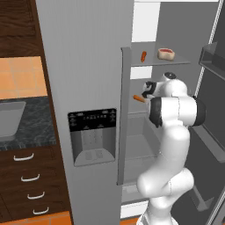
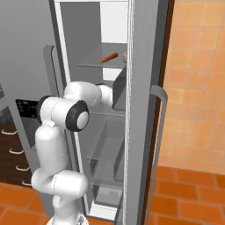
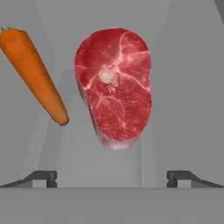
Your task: Place one carrot and one steak in each tupperware on the nearby counter, to pack two identical lunches.
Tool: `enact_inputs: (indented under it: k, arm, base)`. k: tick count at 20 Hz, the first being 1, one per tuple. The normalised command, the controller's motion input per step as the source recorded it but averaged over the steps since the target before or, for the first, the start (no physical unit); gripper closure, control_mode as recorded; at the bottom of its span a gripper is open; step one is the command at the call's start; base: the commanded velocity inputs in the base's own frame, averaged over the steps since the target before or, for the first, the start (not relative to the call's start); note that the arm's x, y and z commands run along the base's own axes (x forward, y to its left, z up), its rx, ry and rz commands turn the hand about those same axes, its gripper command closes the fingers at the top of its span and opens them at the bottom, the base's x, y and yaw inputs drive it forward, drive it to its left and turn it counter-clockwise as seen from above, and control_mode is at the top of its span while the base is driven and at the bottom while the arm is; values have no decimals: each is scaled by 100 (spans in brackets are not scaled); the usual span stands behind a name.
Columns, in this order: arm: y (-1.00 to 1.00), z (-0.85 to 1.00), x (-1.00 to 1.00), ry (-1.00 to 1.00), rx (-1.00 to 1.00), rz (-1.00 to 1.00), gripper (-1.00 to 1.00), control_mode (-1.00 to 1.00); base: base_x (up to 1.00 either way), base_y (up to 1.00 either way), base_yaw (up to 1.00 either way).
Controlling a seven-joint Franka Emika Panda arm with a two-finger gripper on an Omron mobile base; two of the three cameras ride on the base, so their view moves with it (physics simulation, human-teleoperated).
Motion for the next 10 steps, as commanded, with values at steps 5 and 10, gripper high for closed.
enact_inputs:
  k: [5,10]
  arm:
    - [-7,-27,73,0,0,2,-100,-100]
    - [0,-34,65,0,0,0,100,-100]
  base:
    - [0,0,0]
    - [0,0,0]
